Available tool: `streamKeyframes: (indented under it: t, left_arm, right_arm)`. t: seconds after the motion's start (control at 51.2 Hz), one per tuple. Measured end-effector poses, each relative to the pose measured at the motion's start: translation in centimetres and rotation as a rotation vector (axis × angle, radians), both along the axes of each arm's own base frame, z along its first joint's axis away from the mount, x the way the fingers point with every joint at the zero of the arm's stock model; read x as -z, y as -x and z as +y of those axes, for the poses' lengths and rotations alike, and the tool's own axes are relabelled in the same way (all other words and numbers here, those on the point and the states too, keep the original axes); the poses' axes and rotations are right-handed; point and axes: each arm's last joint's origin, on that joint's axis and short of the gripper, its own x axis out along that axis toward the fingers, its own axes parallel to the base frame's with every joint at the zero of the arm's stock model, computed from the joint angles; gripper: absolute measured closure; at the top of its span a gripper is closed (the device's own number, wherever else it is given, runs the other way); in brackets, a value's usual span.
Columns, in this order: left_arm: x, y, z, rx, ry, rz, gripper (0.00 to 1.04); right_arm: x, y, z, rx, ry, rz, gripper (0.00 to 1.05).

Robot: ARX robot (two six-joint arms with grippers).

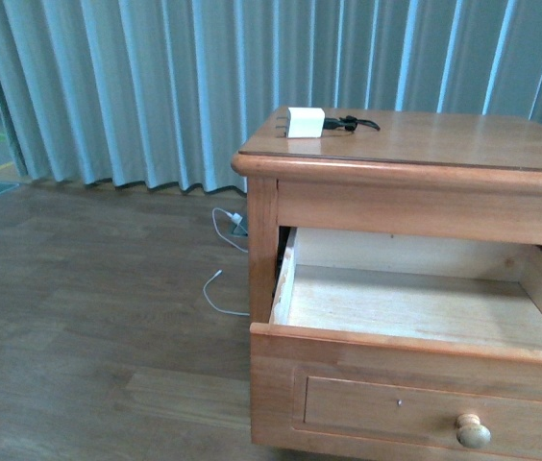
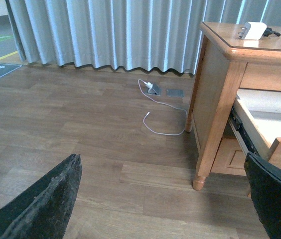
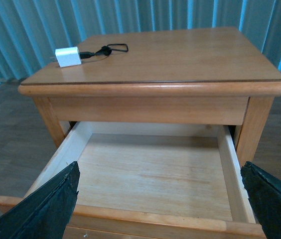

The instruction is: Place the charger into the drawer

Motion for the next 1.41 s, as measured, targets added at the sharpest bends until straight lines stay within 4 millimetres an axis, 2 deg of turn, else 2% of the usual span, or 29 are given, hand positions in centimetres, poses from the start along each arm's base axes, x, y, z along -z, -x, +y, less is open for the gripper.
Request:
streamKeyframes:
  t: [0.313,0.528,0.684,1.408]
  left_arm:
    - [0.0,0.0,0.0,0.0,0.0,0.0,0.06]
    - [0.0,0.0,0.0,0.0,0.0,0.0,0.06]
    - [0.0,0.0,0.0,0.0,0.0,0.0,0.06]
    - [0.0,0.0,0.0,0.0,0.0,0.0,0.06]
  right_arm:
    - [-1.7,4.4,-3.1,0.039,-0.002,-0.062,0.08]
    - [-0.9,7.0,-4.7,0.07,-0.02,-0.098,0.08]
    - [-0.6,7.3,-5.6,0.113,-0.043,-0.103,0.08]
    - [-0.6,7.4,-5.6,0.111,-0.049,-0.106,0.08]
